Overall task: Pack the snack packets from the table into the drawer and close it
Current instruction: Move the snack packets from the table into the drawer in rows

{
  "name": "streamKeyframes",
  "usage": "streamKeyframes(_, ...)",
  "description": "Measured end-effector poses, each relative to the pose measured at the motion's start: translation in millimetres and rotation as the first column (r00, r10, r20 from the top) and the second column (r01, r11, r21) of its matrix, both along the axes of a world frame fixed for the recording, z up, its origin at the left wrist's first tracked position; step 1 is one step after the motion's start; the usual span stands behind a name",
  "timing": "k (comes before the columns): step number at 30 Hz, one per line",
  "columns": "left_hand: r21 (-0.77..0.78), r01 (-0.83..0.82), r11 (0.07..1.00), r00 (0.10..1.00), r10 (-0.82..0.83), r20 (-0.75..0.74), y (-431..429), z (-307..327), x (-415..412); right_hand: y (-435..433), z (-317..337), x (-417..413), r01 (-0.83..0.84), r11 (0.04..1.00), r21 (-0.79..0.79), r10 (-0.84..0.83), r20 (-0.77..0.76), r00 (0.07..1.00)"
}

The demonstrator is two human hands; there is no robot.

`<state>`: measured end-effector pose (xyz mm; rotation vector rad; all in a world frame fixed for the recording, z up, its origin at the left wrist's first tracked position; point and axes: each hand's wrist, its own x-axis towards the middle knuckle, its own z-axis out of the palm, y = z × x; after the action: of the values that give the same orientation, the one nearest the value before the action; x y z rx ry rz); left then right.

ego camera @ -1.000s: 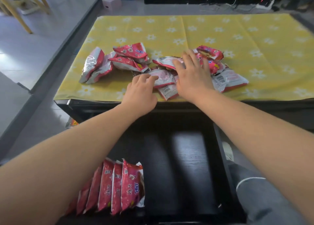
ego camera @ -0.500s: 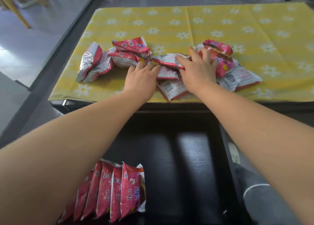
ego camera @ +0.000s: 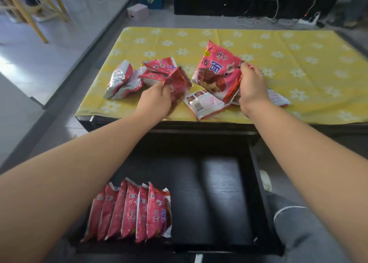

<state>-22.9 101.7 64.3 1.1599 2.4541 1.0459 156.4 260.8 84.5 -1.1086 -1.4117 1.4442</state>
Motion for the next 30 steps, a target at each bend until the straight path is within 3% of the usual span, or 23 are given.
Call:
streamKeyframes(3,0.040,-0.078,0.996,0.992,0.074,0.100,-18,1,2,-11,5,13,0.001,0.989,-0.146,-0.029,-0.188,0.982)
streamKeyframes(7,0.132,-0.144,0.981,0.931,0.089,0.355,-52,4,8,-42,4,29,-0.100,0.980,-0.173,0.072,-0.161,0.984)
streamKeyframes(12,0.120,-0.163,0.979,0.738,0.040,0.674,-87,-1,15,-90,9,32,-0.290,0.949,-0.127,0.270,-0.152,0.951)
streamKeyframes(15,0.070,-0.125,0.990,0.625,0.023,0.781,-111,-2,21,-117,8,30,-0.408,0.912,-0.045,0.410,0.042,0.911)
streamKeyframes(19,0.056,0.013,0.998,0.531,-0.055,0.846,-137,-6,38,-154,-1,24,-0.632,0.773,-0.056,0.616,0.301,0.728)
streamKeyframes(22,0.032,0.068,0.997,0.520,-0.063,0.852,-148,-18,50,-181,-13,13,-0.678,0.735,0.011,0.593,0.473,0.651)
streamKeyframes(26,0.028,0.192,0.981,0.461,-0.115,0.880,-157,-29,55,-199,-29,7,-0.653,0.751,0.095,0.488,0.587,0.646)
streamKeyframes(28,0.074,0.313,0.947,0.494,-0.228,0.839,-162,-34,56,-203,-38,8,-0.651,0.747,0.131,0.461,0.602,0.651)
streamKeyframes(30,0.000,0.338,0.941,0.595,-0.214,0.775,-163,-40,60,-207,-47,7,-0.651,0.747,0.132,0.445,0.629,0.638)
